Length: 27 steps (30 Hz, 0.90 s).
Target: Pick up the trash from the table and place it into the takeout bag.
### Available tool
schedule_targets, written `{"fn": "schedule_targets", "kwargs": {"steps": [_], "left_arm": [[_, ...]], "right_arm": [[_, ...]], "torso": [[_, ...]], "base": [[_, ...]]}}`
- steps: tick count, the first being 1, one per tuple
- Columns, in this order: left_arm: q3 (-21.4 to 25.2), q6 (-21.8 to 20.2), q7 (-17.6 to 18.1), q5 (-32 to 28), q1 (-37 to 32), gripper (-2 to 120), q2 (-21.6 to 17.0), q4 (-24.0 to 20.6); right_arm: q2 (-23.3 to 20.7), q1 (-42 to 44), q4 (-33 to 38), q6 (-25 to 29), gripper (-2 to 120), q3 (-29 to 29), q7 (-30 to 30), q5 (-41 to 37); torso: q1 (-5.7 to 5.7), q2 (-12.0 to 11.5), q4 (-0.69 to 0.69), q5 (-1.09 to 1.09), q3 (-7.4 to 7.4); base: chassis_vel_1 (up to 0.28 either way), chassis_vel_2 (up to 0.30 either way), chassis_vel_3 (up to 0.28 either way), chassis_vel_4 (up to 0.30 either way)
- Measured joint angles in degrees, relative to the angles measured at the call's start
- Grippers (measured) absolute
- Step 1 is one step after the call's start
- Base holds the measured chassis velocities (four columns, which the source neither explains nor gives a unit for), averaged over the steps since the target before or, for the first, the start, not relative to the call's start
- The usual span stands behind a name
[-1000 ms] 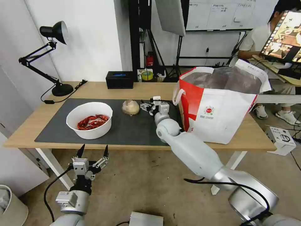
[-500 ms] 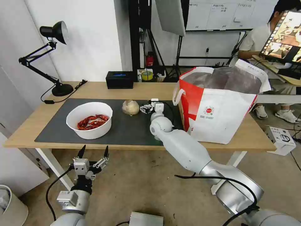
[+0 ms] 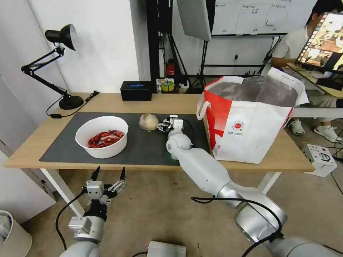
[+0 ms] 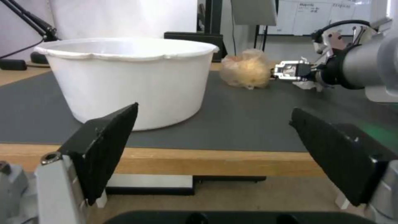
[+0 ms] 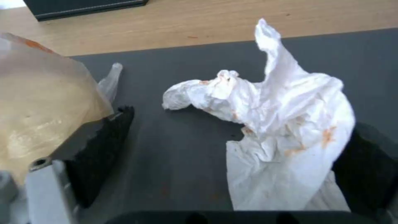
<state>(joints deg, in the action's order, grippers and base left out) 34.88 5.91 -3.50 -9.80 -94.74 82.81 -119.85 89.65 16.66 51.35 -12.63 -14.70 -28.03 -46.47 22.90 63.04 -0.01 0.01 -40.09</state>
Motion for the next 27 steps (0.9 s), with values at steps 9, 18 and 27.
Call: {"fn": "schedule_targets", "kwargs": {"steps": [9,18,27], "left_arm": [[-0.24,0.17,-0.16,0.15,0.16,100,0.05,0.50],[-0.48,0.25,-0.22,0.27,0.27,100,0.14,0.66],[-0.78,0.45,-0.28,0.58,0.08,100,0.66,0.66]], "right_arm": [[-0.10,0.24,-0.16,-0.52,70,0.32,-0.24,0.02],[-0.04,0.26,-0.15,-0.84,35,0.41,-0.46,-0.05],[-0.55,0.52,0.93,-1.05,1,0.36,-0.41,-0.39]], "torso": [[-0.01,0.01,-0.03,0.00,0.00],[0.01,-0.01,0.00,0.00,-0.02],[0.02,-0.02,0.04,-0.02,-0.03]], "base": [[0.000,0.000,0.000,0.000],[0.000,0.000,0.000,0.000],[0.000,0.000,0.000,0.000]]}}
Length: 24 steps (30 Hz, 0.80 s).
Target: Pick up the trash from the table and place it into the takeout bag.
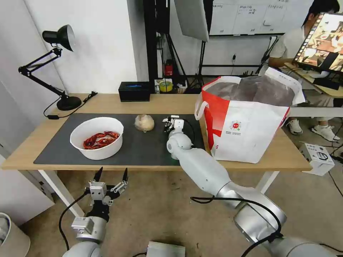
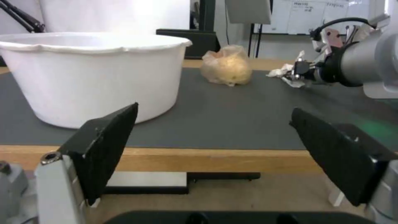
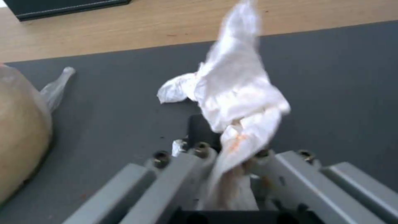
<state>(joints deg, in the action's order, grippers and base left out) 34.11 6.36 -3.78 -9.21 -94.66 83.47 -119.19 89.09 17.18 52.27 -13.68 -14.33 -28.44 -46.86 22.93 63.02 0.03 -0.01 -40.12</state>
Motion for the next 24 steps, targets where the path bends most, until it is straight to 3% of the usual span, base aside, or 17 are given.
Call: {"fn": "schedule_targets", "kwargs": {"steps": [13,24], "left_arm": [[-0.25,0.09,0.00,0.74,-0.33,100,0.51,-0.24],[-0.04,0.12,0.00,0.95,-0.42,100,0.83,-0.62]], "right_arm": [[-1.78,0.75,3.87,-0.31,0,-0.77,-0.66,-1.29],[-10.77,2.64,18.89,-0.14,0,-4.56,-0.93,-5.29]], "torso": [[0.00,-0.01,-0.01,0.00,-0.01],[0.00,-0.01,-0.04,0.01,0.01]], "base": [[0.000,0.000,0.000,0.000],[0.000,0.000,0.000,0.000]]}}
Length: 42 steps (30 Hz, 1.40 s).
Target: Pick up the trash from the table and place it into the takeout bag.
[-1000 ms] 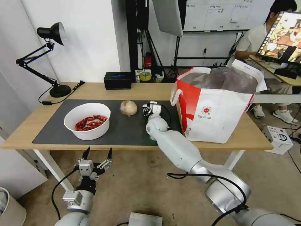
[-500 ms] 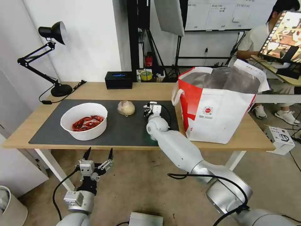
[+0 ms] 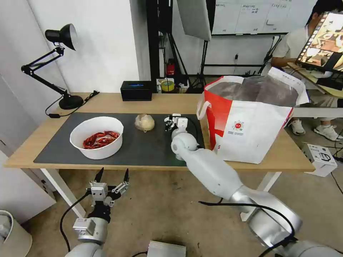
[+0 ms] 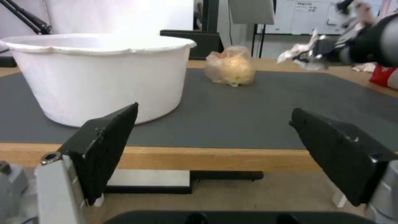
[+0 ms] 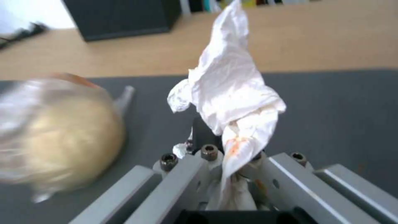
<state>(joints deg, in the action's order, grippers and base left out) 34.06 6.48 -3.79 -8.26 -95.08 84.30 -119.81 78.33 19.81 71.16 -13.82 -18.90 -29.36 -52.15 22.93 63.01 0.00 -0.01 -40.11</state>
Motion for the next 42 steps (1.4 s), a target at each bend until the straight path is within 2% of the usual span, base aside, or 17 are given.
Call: {"fn": "schedule_targets", "kwargs": {"steps": [3,5,7,8,10,11,12,17,19,22,23,25,27,30,35,37,42], "left_arm": [[0.06,0.00,0.01,0.02,-0.07,100,-0.17,-0.19],[0.09,0.00,0.01,0.02,-0.08,100,-0.30,-0.23],[0.41,-0.03,0.02,-0.11,-0.08,100,-0.76,-0.29],[0.41,-0.03,0.02,-0.11,-0.08,100,-0.76,-0.29],[0.74,-0.12,0.03,-0.45,-0.02,100,-1.32,-0.29],[0.74,-0.12,0.03,-0.45,-0.02,100,-1.32,-0.29],[0.87,-0.18,0.05,-0.65,-0.02,100,-1.64,-0.29],[1.18,-0.36,0.09,-1.40,-0.09,100,-2.24,-0.49],[1.19,-0.37,0.10,-1.43,-0.13,100,-2.29,-0.50],[0.99,-0.46,0.16,-1.38,-0.52,100,-2.27,-0.51],[0.99,-0.46,0.16,-1.38,-0.52,100,-2.27,-0.51],[0.37,-0.49,0.21,-1.26,-0.99,100,-1.96,-0.51],[0.22,-0.49,0.21,-1.19,-1.10,100,-1.86,-0.54],[-0.49,-0.56,0.26,-0.94,-1.30,100,-1.56,-0.76],[-0.90,-0.61,0.27,-0.66,-1.42,100,-1.51,-0.73],[-0.99,-0.63,0.31,-0.59,-1.72,100,-1.56,-0.84],[-0.80,-0.63,0.32,-0.61,-1.91,100,-1.76,-1.17]], "right_arm": [[-5.76,1.62,8.71,0.13,0,-1.44,0.83,-1.59],[-7.19,2.07,10.78,0.17,0,-1.75,1.17,-1.69],[-11.68,3.76,16.83,0.41,0,-2.12,2.41,-1.72],[-11.68,3.76,16.83,0.41,0,-2.12,2.41,-1.72],[-16.15,5.70,22.28,1.15,0,-2.07,4.58,-1.06],[-16.15,5.70,22.28,1.15,0,-2.07,4.58,-1.06],[-18.72,6.83,24.86,1.80,0,-1.72,6.02,-0.15],[-27.35,13.23,33.30,5.47,0,2.60,12.09,3.27],[-28.16,14.28,34.08,6.00,0,3.30,12.83,3.76],[-32.11,22.24,38.28,10.56,0,8.50,17.10,7.79],[-32.11,22.24,38.28,10.56,0,8.50,17.10,7.79],[-33.78,29.75,41.42,13.55,0,14.95,19.60,10.77],[-34.10,31.90,42.34,14.12,0,16.81,20.17,11.34],[-34.74,41.42,45.35,16.87,0,24.82,23.13,14.24],[-34.28,47.60,47.11,18.49,0,30.94,25.50,15.72],[-33.79,51.97,48.74,19.52,0,35.72,27.34,15.91],[-32.95,56.16,50.76,20.75,0,40.12,28.45,15.91]], "torso": [[0.00,0.01,0.00,0.00,0.00],[0.00,0.01,0.00,-0.01,0.00],[-0.01,0.01,0.00,-0.01,0.01],[-0.01,0.01,0.00,-0.01,0.01],[-0.01,0.01,0.01,-0.01,0.01],[-0.01,0.01,0.01,-0.01,0.01],[-0.01,0.01,0.01,-0.01,0.01],[-0.01,0.01,0.00,0.00,0.01],[-0.01,0.01,0.00,0.00,0.01],[-0.02,0.01,0.00,-0.01,0.01],[-0.02,0.01,0.00,-0.01,0.01],[-0.02,0.02,-0.01,0.00,0.01],[-0.02,0.02,-0.01,0.01,0.01],[-0.02,0.02,0.00,0.00,0.01],[-0.02,0.02,0.00,0.00,0.01],[-0.02,0.02,0.00,0.00,0.01],[-0.02,0.02,0.00,0.00,0.01]], "base": [[0.000,0.000,0.000,0.000],[0.000,0.000,0.000,0.000],[0.000,0.000,0.000,0.000],[0.000,0.000,0.000,0.000],[0.000,0.000,0.000,0.000],[0.000,0.000,0.000,0.000],[0.000,0.000,0.000,0.000],[0.000,0.000,0.000,0.000],[0.000,0.000,0.000,0.000],[0.000,0.000,0.000,0.000],[0.000,0.000,0.000,0.000],[0.000,0.000,0.000,0.000],[0.000,0.000,0.000,0.000],[0.000,0.000,0.000,0.000],[0.000,0.000,0.000,0.000],[0.000,0.000,0.000,0.000],[0.000,0.000,0.000,0.000]]}}
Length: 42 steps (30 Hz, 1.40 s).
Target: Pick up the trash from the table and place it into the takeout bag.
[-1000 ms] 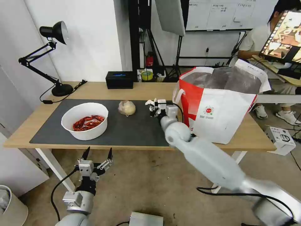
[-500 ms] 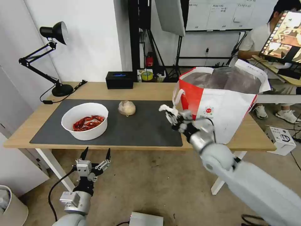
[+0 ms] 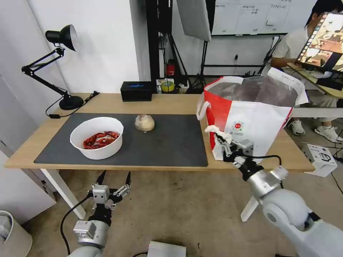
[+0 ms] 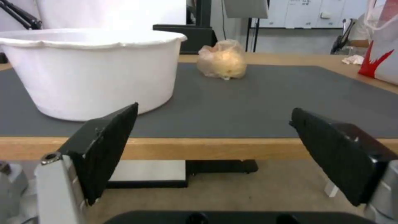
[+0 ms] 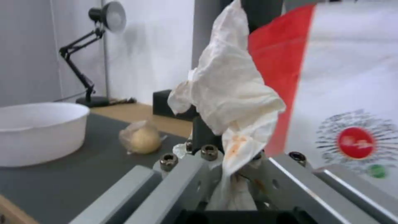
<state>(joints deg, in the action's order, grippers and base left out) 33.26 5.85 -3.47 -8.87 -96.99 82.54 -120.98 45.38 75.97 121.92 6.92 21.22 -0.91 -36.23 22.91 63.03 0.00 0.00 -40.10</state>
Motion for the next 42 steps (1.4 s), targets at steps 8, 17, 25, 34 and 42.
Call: {"fn": "schedule_targets", "kwargs": {"steps": [8,17,25,34,42], "left_arm": [[0.40,0.00,0.02,-0.64,-0.57,100,-1.01,-0.93],[-0.16,0.00,0.03,-1.23,-0.45,100,-1.42,-1.30],[-1.01,0.02,0.02,-1.22,0.90,100,-1.32,-0.36],[-0.92,0.09,0.04,-1.26,1.72,100,-1.14,0.51],[-0.94,0.13,0.01,-1.25,2.35,100,-1.09,0.64]], "right_arm": [[4.27,6.20,3.78,1.60,0,8.70,1.46,-0.09],[6.79,5.93,6.30,1.94,0,14.71,-0.80,-4.26],[0.62,0.35,4.39,-0.79,0,17.82,-6.94,-10.89],[-9.79,-11.92,-3.28,-7.78,0,15.66,-12.74,-18.91],[-16.87,-25.86,-10.00,-17.62,0,9.27,-15.44,-25.82]], "torso": [[0.00,0.00,0.00,0.00,0.00],[0.00,0.00,0.00,0.00,0.00],[0.00,-0.01,0.00,0.00,-0.01],[0.01,-0.01,0.01,0.00,-0.01],[0.01,-0.01,0.00,0.00,-0.01]], "base": [[0.000,0.000,0.000,0.000],[0.000,0.000,0.000,0.000],[0.000,0.000,0.000,0.000],[0.000,0.000,0.000,0.000],[0.000,0.000,0.000,0.000]]}}
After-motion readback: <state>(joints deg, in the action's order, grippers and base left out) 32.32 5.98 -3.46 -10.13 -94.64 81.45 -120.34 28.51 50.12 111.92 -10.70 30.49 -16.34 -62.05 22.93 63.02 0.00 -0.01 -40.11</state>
